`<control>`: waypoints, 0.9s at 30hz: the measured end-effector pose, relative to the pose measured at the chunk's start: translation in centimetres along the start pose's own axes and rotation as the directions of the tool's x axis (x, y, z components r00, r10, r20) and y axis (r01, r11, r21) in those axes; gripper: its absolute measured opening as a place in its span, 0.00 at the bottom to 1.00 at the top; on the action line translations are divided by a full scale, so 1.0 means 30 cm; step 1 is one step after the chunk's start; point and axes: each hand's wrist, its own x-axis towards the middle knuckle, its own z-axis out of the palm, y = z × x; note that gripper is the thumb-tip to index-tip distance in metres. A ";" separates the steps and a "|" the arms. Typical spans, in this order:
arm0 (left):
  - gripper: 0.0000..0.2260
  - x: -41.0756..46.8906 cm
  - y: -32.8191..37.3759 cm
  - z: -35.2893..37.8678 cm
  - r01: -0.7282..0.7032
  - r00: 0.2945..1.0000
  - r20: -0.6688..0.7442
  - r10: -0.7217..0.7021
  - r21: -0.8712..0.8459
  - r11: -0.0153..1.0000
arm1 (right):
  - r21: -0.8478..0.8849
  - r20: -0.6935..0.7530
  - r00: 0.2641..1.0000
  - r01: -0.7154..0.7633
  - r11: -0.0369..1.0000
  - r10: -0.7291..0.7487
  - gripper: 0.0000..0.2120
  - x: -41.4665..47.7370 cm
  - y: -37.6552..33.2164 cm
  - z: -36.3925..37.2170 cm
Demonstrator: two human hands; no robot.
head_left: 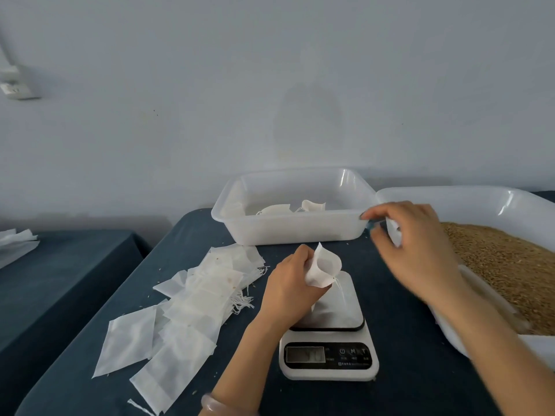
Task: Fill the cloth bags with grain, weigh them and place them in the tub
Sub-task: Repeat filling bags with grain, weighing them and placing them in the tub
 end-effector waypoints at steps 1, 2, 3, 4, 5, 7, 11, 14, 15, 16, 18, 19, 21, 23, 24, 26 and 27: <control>0.13 0.000 -0.002 0.000 0.004 1.000 0.000 -0.004 -0.005 1.000 | -0.092 0.109 0.991 -0.063 0.994 0.073 0.11 0.036 0.047 -0.035; 0.14 0.000 -0.005 -0.001 0.008 1.000 -0.005 -0.008 -0.011 1.000 | -0.209 0.231 0.957 -0.130 0.969 0.178 0.11 0.071 0.098 -0.069; 0.15 0.000 -0.007 -0.002 0.010 1.000 -0.015 -0.010 -0.016 1.000 | -0.355 0.339 0.888 -0.183 0.917 0.309 0.10 0.101 0.143 -0.100; 0.15 -0.001 -0.008 -0.004 0.013 0.999 -0.029 -0.013 -0.020 1.000 | -0.507 0.418 0.793 -0.201 0.838 0.444 0.10 0.123 0.186 -0.125; 0.15 0.000 -0.009 -0.006 0.017 0.999 -0.044 -0.018 -0.023 1.000 | -0.640 0.466 0.685 -0.176 0.748 0.560 0.11 0.134 0.221 -0.145; 0.15 0.002 -0.012 -0.009 0.030 0.997 -0.073 -0.032 -0.031 0.999 | -0.785 0.501 0.526 -0.057 0.617 0.687 0.12 0.126 0.275 -0.160; 0.14 0.003 -0.013 -0.012 0.041 0.995 -0.091 -0.044 -0.030 0.999 | -0.819 0.521 0.390 -0.021 0.574 0.759 0.17 0.075 0.311 -0.149; 0.14 0.002 -0.014 -0.011 0.049 0.995 -0.091 -0.051 -0.022 0.999 | -0.816 0.524 0.355 -0.053 0.576 0.774 0.16 0.068 0.302 -0.131; 0.14 0.003 -0.014 -0.012 0.049 0.994 -0.092 -0.051 -0.021 0.999 | -0.799 0.526 0.359 -0.101 0.593 0.771 0.16 0.071 0.306 -0.126; 0.14 0.004 -0.016 -0.012 0.048 0.994 -0.094 -0.050 -0.023 0.999 | -0.777 0.521 0.369 -0.167 0.606 0.770 0.18 0.074 0.310 -0.126; 0.14 0.006 -0.020 -0.012 0.046 0.994 -0.097 -0.048 -0.026 0.999 | -0.704 0.525 0.381 -0.308 0.640 0.761 0.24 0.081 0.330 -0.119; 0.14 0.006 -0.021 -0.011 0.044 0.994 -0.099 -0.046 -0.024 0.999 | -0.651 0.526 0.394 -0.384 0.655 0.754 0.25 0.083 0.336 -0.115; 0.14 0.005 -0.024 -0.009 0.039 0.994 -0.099 -0.040 -0.013 0.999 | -0.574 0.490 0.434 -0.492 0.655 0.756 0.22 0.082 0.342 -0.112; 0.14 0.006 -0.026 -0.007 0.040 0.994 -0.098 -0.041 -0.005 0.999 | -0.505 0.397 0.461 -0.613 0.608 0.794 0.18 0.080 0.351 -0.108; 0.14 0.006 -0.027 -0.007 0.045 0.994 -0.096 -0.046 -0.007 0.999 | -0.502 0.374 0.466 -0.625 0.598 0.802 0.18 0.081 0.355 -0.111; 0.14 0.008 -0.029 -0.007 0.053 0.994 -0.097 -0.054 -0.013 0.999 | -0.520 0.324 0.469 -0.637 0.569 0.822 0.19 0.095 0.392 -0.108; 0.14 0.009 -0.030 -0.007 0.053 0.994 -0.099 -0.055 -0.014 0.998 | -0.550 0.282 0.472 -0.634 0.544 0.835 0.20 0.106 0.416 -0.104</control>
